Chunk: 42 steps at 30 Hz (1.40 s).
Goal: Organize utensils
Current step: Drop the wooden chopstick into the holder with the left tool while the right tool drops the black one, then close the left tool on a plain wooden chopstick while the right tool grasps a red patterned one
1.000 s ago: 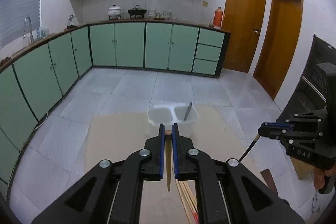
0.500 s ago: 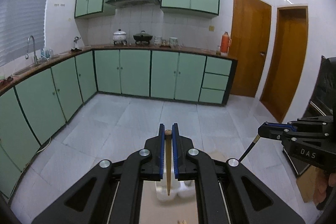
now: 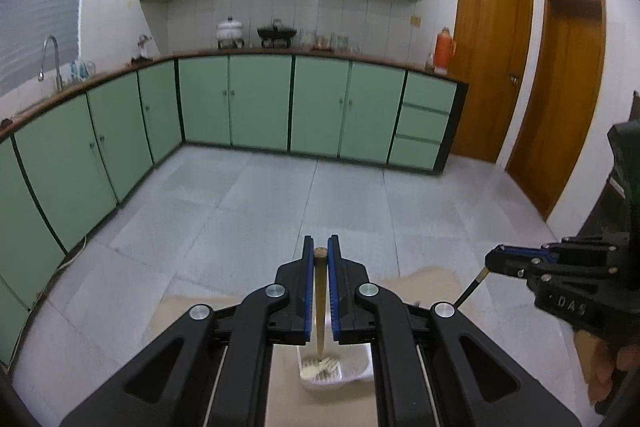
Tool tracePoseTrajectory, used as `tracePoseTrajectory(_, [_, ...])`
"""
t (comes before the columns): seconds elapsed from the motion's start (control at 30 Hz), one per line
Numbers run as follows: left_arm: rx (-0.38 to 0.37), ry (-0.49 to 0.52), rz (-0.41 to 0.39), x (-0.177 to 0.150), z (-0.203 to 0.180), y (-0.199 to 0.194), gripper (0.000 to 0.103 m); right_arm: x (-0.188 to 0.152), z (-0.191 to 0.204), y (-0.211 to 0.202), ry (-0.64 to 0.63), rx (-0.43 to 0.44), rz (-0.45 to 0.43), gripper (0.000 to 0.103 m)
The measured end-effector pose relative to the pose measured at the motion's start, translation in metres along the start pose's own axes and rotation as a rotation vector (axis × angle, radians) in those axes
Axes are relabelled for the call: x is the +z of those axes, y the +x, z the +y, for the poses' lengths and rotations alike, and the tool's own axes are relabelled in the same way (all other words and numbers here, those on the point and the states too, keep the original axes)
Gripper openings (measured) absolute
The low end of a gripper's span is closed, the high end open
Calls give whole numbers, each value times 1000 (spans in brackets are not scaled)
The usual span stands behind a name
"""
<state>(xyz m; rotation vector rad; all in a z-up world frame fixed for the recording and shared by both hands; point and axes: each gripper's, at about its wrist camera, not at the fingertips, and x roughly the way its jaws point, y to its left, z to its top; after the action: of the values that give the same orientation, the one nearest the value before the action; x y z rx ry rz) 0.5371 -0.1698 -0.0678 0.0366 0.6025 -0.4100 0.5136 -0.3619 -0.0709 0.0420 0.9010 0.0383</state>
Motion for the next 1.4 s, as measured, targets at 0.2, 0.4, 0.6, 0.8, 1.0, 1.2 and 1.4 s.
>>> tracePoseTrajectory(0.2, [27, 23, 32, -25, 5, -7, 26, -18, 2, -9, -3, 0, -36, 34])
tracePoseTrajectory(0.4, [58, 70, -3, -51, 11, -66, 47, -75, 1, -63, 2, 46, -124, 36])
tracePoseTrajectory(0.6, [74, 75, 6, -136, 15, -126, 58, -196, 9, -84, -17, 43, -163, 36])
tracePoseTrajectory(0.8, [64, 36, 59, -256, -2, -162, 62, -342, 42, -59, -1, 68, -95, 36])
tracePoseTrajectory(1.0, [85, -53, 95, -321, -2, -181, 62, -421, 90, -23, -50, 89, 2, 36])
tracePoseTrajectory(1.2, [67, -72, 133, -344, -2, -182, 62, -417, 113, -12, -133, 46, -41, 32])
tracePoseTrajectory(1.4, [35, -60, 169, -356, -14, -169, 62, -411, 88, -12, -70, 34, -38, 27])
